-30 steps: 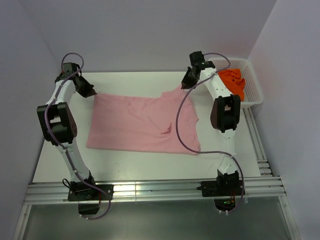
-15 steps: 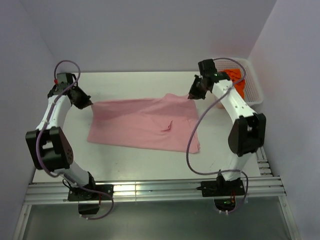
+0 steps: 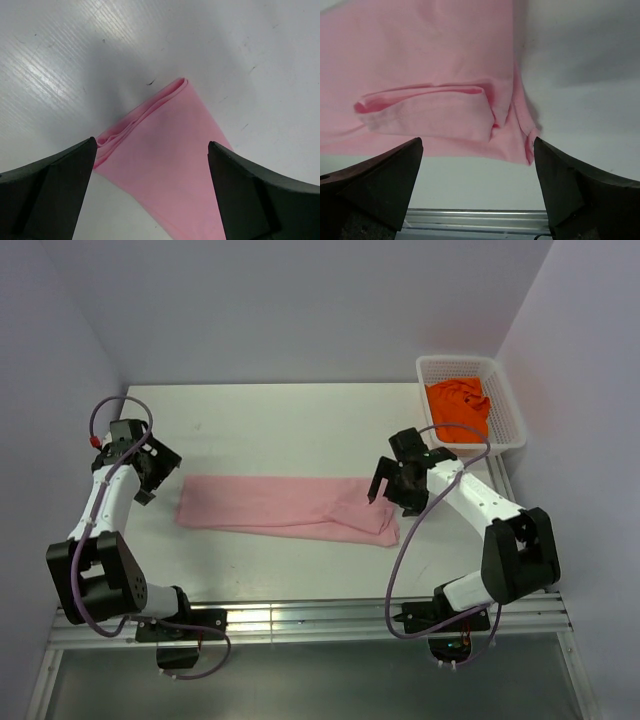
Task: Fold and stack the t-shirts
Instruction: Fold the other side of the tshirt into a rectangle, then rotate the tshirt 90 degrees
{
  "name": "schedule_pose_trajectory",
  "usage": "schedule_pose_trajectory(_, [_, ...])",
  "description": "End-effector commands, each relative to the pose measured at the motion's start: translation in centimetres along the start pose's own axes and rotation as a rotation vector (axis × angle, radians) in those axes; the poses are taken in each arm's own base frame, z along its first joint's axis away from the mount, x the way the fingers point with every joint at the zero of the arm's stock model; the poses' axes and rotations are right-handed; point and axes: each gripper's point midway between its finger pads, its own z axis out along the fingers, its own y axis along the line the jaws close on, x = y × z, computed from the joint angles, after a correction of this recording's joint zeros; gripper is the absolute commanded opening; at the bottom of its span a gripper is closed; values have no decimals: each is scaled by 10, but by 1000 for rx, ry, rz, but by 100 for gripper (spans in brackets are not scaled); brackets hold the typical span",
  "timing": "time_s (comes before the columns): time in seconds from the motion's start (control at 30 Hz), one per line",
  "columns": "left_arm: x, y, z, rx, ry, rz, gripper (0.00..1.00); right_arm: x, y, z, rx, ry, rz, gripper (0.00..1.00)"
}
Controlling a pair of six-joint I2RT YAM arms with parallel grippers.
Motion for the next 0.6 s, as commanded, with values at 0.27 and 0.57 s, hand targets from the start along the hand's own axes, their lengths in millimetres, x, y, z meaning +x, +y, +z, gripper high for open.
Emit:
schedule_pose_trajectory(0.27, [-26, -46, 1, 143, -14, -12, 94, -48, 29, -44, -32, -131, 32, 99])
schedule_pose_trajectory(0.57, [6, -53, 40, 175, 157, 77, 83, 0, -22, 4, 154, -28, 121, 86])
